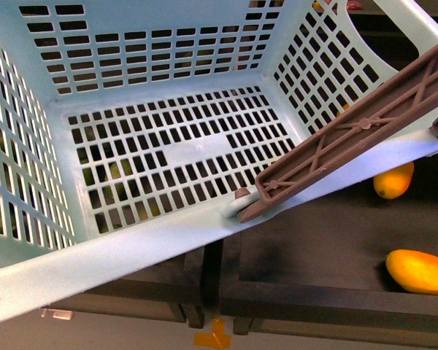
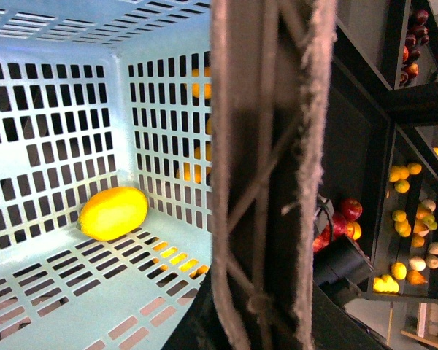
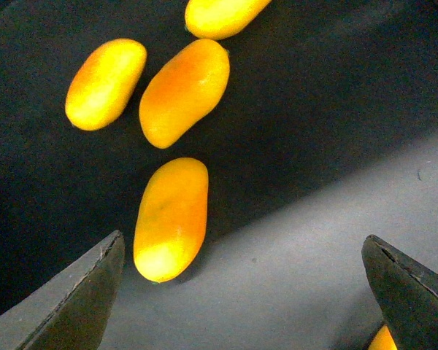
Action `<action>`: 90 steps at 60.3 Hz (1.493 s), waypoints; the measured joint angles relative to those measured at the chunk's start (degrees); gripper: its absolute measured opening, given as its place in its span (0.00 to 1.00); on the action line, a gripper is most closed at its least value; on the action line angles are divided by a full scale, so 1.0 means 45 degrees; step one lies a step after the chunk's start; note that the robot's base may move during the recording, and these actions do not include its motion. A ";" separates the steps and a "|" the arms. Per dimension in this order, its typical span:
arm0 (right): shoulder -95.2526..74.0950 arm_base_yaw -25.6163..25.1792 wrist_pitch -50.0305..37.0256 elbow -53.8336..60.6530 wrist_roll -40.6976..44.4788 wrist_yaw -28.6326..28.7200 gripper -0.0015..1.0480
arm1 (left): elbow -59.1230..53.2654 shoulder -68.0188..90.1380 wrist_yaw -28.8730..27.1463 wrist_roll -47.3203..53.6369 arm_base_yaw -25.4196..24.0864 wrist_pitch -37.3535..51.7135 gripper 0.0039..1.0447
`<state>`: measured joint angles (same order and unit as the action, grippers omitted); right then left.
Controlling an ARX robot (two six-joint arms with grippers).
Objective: Pick lemon and mango into basket
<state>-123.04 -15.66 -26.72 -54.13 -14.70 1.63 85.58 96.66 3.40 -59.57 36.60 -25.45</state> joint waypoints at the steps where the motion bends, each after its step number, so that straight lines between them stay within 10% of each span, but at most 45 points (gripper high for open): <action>1: -0.0102 0.0039 0.0034 -0.0073 0.0015 -0.0024 0.92 | 0.0000 0.0000 0.0000 0.0005 0.0000 0.0000 0.05; 90: -0.5785 0.2535 0.3128 -0.6261 -0.1132 -0.1715 0.92 | 0.0000 0.0000 0.0058 -0.0010 0.0000 0.0000 0.05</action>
<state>-149.08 -4.25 -12.64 -82.30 -19.79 -6.09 85.58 96.66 3.66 -59.61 36.60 -25.45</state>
